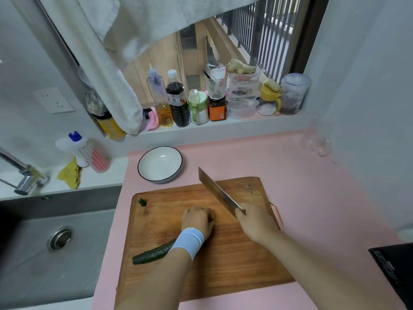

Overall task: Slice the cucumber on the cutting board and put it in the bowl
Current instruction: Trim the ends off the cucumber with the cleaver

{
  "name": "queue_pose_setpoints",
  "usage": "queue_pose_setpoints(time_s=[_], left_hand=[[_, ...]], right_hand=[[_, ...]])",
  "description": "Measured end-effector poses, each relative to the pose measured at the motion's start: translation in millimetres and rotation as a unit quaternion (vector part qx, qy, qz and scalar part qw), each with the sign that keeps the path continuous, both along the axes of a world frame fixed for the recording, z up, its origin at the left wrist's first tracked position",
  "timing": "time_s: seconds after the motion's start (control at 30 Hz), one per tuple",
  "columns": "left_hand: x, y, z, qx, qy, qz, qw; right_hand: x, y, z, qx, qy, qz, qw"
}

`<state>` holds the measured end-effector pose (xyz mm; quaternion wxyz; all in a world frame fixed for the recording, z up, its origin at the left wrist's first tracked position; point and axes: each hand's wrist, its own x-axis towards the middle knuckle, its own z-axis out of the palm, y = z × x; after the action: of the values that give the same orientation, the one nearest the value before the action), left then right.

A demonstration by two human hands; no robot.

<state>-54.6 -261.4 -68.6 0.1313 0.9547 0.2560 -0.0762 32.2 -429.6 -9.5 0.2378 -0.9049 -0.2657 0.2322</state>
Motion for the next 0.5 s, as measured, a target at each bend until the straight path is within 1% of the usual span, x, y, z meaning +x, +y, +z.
queue_pose_setpoints(time_s=[0.07, 0.13, 0.23, 0.4, 0.47, 0.5], left_hand=[[0, 1, 5, -0.047, -0.032, 0.039, 0.998], [-3, 8, 12, -0.114, -0.063, 0.107, 0.986], [-14, 32, 23, -0.156, -0.071, 0.174, 0.97], [-45, 89, 25, -0.109, -0.084, 0.232, 0.963], [-56, 108, 23, -0.103, -0.07, 0.229, 0.966], [-59, 116, 22, -0.083, -0.067, 0.218, 0.97]], right_hand=[[1, 2, 1, 0.002, 0.005, 0.008, 1.0], [0, 8, 4, 0.004, 0.004, 0.017, 1.0], [-6, 24, 10, -0.006, -0.011, 0.032, 0.999], [-23, 63, 14, -0.006, 0.001, 0.041, 0.999], [-30, 78, 15, -0.008, -0.002, 0.044, 0.999], [-32, 83, 16, -0.009, -0.004, 0.045, 0.999]])
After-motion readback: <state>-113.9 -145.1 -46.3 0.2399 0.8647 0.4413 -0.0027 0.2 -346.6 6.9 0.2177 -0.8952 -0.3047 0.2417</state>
